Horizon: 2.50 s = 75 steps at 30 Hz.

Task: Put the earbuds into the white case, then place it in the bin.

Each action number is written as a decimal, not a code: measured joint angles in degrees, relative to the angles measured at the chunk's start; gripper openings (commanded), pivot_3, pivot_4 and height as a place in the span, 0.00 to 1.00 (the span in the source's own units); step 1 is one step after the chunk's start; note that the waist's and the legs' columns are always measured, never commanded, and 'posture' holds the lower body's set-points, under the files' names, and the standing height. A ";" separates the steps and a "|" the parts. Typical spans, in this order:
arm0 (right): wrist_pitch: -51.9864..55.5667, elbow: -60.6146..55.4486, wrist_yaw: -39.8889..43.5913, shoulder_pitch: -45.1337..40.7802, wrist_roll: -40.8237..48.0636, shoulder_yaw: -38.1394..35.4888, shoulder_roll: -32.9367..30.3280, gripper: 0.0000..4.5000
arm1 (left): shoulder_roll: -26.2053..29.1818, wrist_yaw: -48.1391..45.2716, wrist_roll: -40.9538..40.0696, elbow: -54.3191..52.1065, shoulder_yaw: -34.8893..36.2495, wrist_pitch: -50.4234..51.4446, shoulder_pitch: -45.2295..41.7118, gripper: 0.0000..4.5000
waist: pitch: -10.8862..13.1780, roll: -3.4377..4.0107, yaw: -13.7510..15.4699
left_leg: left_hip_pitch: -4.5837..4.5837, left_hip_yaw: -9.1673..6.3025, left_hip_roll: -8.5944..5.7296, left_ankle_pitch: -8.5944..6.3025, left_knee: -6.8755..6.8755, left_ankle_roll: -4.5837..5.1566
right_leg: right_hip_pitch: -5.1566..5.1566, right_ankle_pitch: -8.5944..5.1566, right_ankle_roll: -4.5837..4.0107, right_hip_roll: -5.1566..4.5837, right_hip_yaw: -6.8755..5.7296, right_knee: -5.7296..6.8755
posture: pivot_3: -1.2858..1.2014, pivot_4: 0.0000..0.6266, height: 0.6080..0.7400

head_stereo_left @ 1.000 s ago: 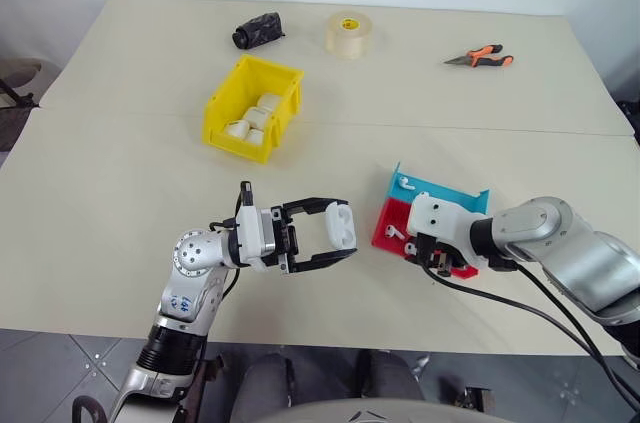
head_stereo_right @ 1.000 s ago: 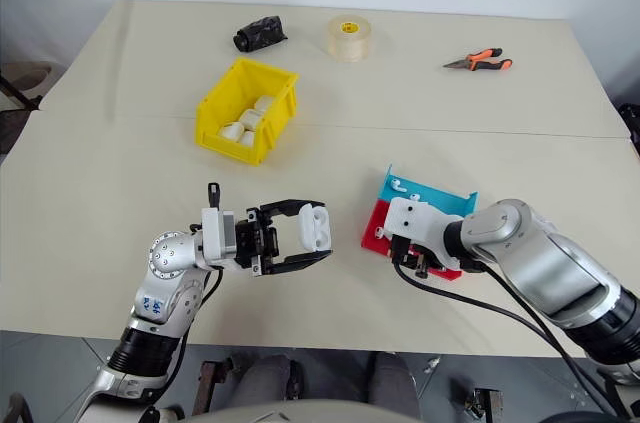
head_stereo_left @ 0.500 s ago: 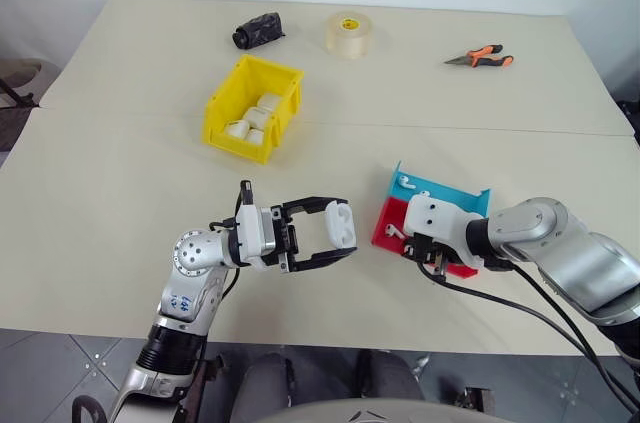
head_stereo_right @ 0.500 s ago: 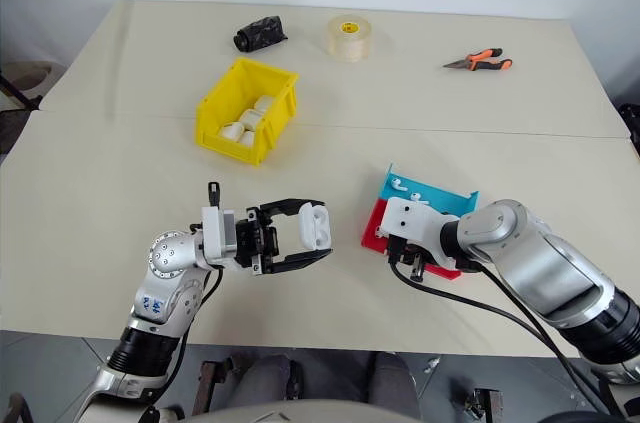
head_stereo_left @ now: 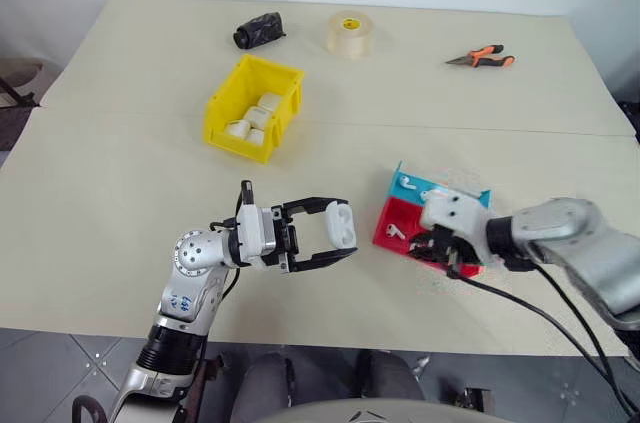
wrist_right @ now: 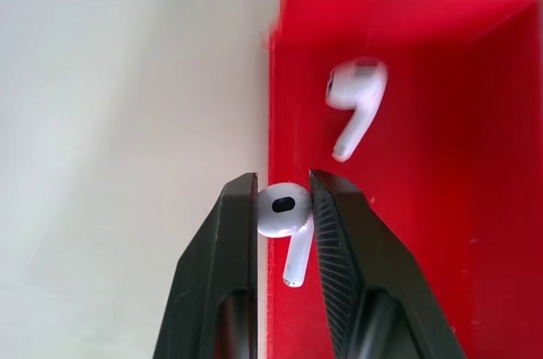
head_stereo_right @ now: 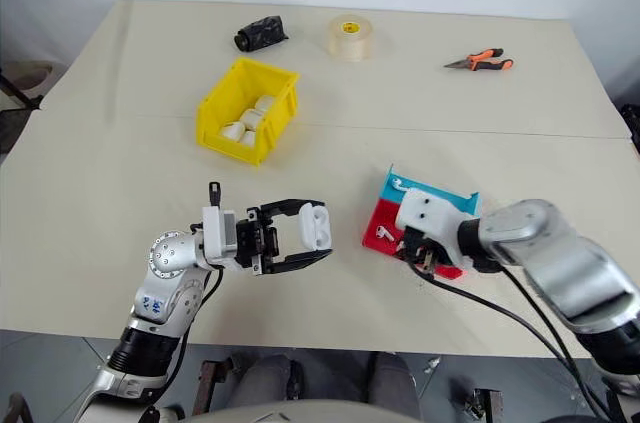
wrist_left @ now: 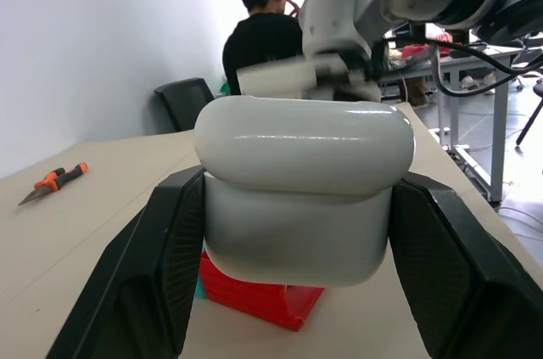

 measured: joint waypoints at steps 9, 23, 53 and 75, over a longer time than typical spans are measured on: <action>-11.53 2.48 -1.35 7.40 20.90 -21.79 23.72 0.17 | -3.26 -1.75 -3.62 0.38 -0.38 1.98 -1.65 0.62 | 0.04 -0.07 -0.14 | 0.04 0.01 0.02 0.00 -0.01 0.00 | 0.01 0.00 0.00 0.04 0.01 0.04 | 0.52 0.24 1.00; -24.02 -4.36 -17.00 10.01 28.97 -12.22 45.31 0.17 | -4.46 -1.97 -11.34 1.03 0.76 16.25 -6.85 0.62 | 0.03 -0.01 -0.31 | 0.07 0.02 0.01 0.01 -0.02 -0.01 | -0.02 0.00 0.00 0.06 0.04 0.11 | 0.52 0.24 1.00; -47.73 8.43 -8.28 12.95 14.42 -1.57 45.64 0.17 | -4.39 -1.03 -12.64 -0.63 2.05 25.48 -8.58 0.62 | 0.03 0.00 -0.30 | 0.09 0.04 0.00 0.01 -0.04 -0.01 | -0.02 0.00 0.00 0.06 0.06 0.10 | 0.52 0.24 1.00; -42.56 8.85 -7.73 10.57 19.20 -5.10 36.97 0.98 | -5.23 -2.17 -11.57 0.12 2.56 25.24 -9.16 0.62 | 0.03 0.00 -0.25 | 0.09 0.05 0.01 0.00 -0.04 -0.01 | -0.02 0.00 0.00 0.05 0.06 0.09 | 0.52 0.24 1.00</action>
